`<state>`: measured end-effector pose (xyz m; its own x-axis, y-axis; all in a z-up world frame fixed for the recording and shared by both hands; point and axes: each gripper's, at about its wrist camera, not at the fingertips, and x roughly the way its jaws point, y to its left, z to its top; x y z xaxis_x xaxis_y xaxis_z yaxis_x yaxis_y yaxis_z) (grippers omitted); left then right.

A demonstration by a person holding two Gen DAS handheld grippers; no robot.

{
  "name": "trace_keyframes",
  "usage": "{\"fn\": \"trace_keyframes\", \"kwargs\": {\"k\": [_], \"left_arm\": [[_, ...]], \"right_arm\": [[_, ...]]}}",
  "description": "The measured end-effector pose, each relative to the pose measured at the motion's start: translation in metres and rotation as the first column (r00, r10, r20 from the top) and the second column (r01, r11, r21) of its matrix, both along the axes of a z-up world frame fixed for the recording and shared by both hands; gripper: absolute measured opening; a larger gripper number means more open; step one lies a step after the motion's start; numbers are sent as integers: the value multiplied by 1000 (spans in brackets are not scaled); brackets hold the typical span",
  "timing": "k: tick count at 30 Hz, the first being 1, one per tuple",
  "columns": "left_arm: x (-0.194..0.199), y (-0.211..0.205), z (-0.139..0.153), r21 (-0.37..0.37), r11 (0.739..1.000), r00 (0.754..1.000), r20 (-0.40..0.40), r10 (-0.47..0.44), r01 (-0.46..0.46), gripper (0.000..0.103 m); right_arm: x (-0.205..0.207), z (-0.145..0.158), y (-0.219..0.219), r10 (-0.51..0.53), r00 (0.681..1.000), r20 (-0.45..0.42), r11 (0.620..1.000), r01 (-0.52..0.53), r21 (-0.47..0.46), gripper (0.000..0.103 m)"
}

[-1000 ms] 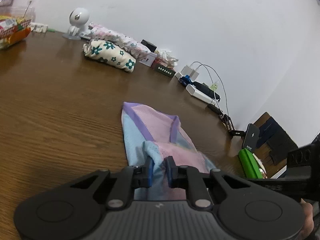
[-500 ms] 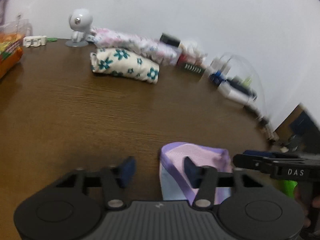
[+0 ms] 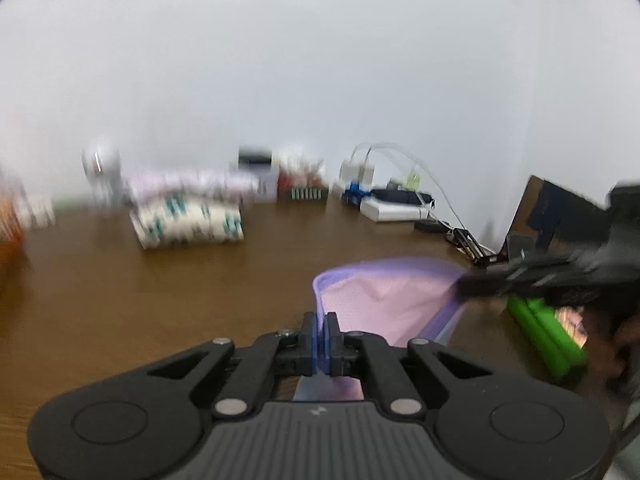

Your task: Fold clothes

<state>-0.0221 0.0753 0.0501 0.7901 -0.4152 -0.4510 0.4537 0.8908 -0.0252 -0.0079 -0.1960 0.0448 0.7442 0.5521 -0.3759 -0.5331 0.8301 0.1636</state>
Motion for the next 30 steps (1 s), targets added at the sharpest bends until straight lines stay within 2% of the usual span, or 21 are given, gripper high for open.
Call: {"fn": "trace_keyframes", "kwargs": {"k": [1,2,4,7,8,9,10,11,12,13,15,16,18,20,22,24,25,26,27,29,30], "left_arm": [[-13,1,-8,54,999,1000,10,-3,2,2],[-22,3,-16,77,997,1000,-3,-6,6,2],[-37,14,-31,54,998,999,-43,-24,26,6],[-55,28,-35,47,999,997,-80,-6,9,18],[-61,35,-30,28,999,996,-89,-18,21,27],[-65,44,-25,-7,1000,995,-96,-24,24,37],[-67,53,-17,-63,998,995,-97,-26,20,42],[-66,58,-9,-126,992,996,-92,-23,11,51],[-64,63,-1,-189,982,996,-86,-19,3,55],[-59,61,4,-225,974,997,-76,4,-21,54],[-46,41,8,-209,978,998,-56,6,-18,49],[-40,27,4,-172,985,999,-52,-9,0,46],[-36,11,-14,-86,996,994,-107,-19,10,24],[-33,-4,-33,0,1000,986,-168,-22,22,23],[-44,-1,-38,-13,1000,989,-150,-17,15,23],[-51,4,-35,-26,1000,987,-158,-11,7,24],[-54,7,-32,-34,999,988,-156,-1,-5,27],[-57,11,-29,-59,998,989,-147,4,-13,36],[-61,18,-25,-103,994,990,-139,9,-24,50],[-57,31,-18,-194,977,983,-172,58,-91,65],[-51,34,-17,-213,969,975,-204,84,-128,66]], "right_arm": [[-17,-2,1,33,999,38,999,-32,-24,4],[-29,-8,5,46,998,31,996,-44,-75,4],[-51,-19,11,73,997,6,984,-71,-166,5],[-71,-32,13,124,989,-77,965,-138,-222,8],[-79,-31,12,130,988,-79,963,-145,-228,12],[-84,-26,9,129,989,-69,966,-141,-215,23],[-87,-18,5,121,991,-49,974,-128,-185,30],[-89,-11,3,112,993,-31,983,-115,-143,43],[-87,-5,1,96,995,-25,991,-98,-94,44],[-79,-2,5,76,997,-32,995,-77,-59,44],[-57,-4,21,34,997,-69,999,-35,-27,44],[-46,-12,30,12,995,-104,999,-16,-35,44],[-24,-27,47,-30,984,-173,998,22,-53,40],[-21,-43,57,-46,971,-235,995,23,-101,38],[-37,-53,52,-60,970,-237,991,29,-131,40],[-49,-54,43,-91,962,-258,989,57,-136,50],[-53,-53,39,-110,956,-273,988,77,-130,51],[-57,-49,35,-129,952,-277,988,99,-119,51],[-60,-45,31,-147,949,-278,987,121,-108,51],[-61,-37,28,-168,946,-278,986,154,-71,55],[-58,-35,28,-171,944,-281,985,164,-48,61]]}}
